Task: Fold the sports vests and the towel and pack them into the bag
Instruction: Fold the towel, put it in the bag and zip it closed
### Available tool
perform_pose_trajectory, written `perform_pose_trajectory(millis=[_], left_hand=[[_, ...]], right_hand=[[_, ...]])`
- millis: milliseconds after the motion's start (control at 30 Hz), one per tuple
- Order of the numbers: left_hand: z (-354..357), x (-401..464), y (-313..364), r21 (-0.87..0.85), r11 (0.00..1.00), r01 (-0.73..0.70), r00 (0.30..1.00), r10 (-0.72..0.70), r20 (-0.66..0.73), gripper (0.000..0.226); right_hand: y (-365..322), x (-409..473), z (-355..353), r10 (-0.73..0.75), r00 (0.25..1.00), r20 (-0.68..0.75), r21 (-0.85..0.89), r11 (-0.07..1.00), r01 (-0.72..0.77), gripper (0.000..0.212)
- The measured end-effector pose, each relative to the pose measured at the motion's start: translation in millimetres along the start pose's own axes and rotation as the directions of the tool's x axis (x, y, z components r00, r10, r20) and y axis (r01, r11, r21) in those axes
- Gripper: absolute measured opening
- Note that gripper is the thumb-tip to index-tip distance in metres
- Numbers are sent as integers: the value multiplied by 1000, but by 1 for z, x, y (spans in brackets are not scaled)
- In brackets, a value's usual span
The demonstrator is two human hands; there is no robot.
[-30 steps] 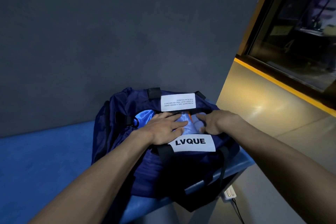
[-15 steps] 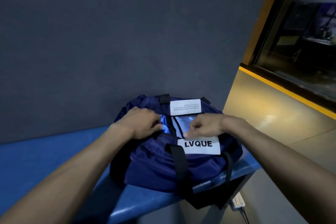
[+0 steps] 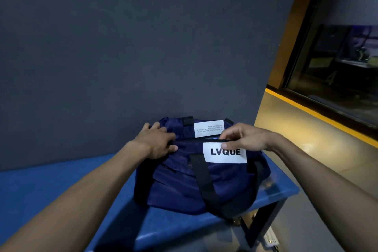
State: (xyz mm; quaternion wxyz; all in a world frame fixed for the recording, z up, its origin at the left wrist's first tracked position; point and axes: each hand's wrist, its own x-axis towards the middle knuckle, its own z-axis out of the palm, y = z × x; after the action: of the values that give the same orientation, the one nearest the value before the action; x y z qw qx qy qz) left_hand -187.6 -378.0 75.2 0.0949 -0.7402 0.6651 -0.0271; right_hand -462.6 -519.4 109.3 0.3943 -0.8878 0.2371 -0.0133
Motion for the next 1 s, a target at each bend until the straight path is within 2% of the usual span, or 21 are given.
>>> perform_pose_trajectory(millis=[100, 167, 233, 300, 367, 433, 500, 567, 667, 800, 900, 1000], left_hand=[[-19, -2, -18, -53, 998, 30, 956, -44, -292, 52], [-25, -2, -34, -111, 994, -18, 893, -34, -449, 57], [-18, -2, -45, -153, 987, -38, 901, -32, -433, 55], [-3, -1, -52, -204, 979, -13, 960, -45, -278, 44], [10, 2, -53, -266, 964, 13, 975, -71, -210, 32], [15, 3, -53, -302, 953, 12, 962, -93, -256, 28], [18, 6, -55, -349, 937, 4, 951, -111, -288, 26], [22, 5, -58, -455, 890, -27, 943, -128, -306, 23], [23, 2, -60, -677, 734, -56, 943, -184, -278, 21], [20, -2, -61, -838, 546, -14, 966, -209, -152, 25], [17, -7, -65, -908, 419, -26, 975, -191, -116, 27], [20, -11, -69, -950, 312, -18, 980, -185, -79, 27]], right_hand=[[4, -3, -6, 92, 994, -55, -24, 995, -93, 23], [16, -2, -12, 228, 968, -102, -160, 957, -243, 39], [34, -2, -18, 401, 890, -216, -391, 800, -455, 58], [52, -3, -23, 458, 813, -360, -520, 625, -582, 63], [64, -3, -24, 429, 805, -409, -631, 504, -589, 54], [70, 1, -23, 370, 827, -423, -717, 421, -555, 37], [74, 5, -24, 356, 822, -444, -686, 456, -567, 38], [79, 7, -27, 335, 815, -472, -598, 558, -576, 47], [85, 7, -27, 294, 792, -534, -415, 725, -549, 51], [77, 12, -18, 222, 793, -568, -399, 769, -501, 41], [50, 27, -4, 102, 832, -546, -435, 813, -386, 27], [9, 53, 18, 18, 879, -477, -358, 909, -213, 25]])
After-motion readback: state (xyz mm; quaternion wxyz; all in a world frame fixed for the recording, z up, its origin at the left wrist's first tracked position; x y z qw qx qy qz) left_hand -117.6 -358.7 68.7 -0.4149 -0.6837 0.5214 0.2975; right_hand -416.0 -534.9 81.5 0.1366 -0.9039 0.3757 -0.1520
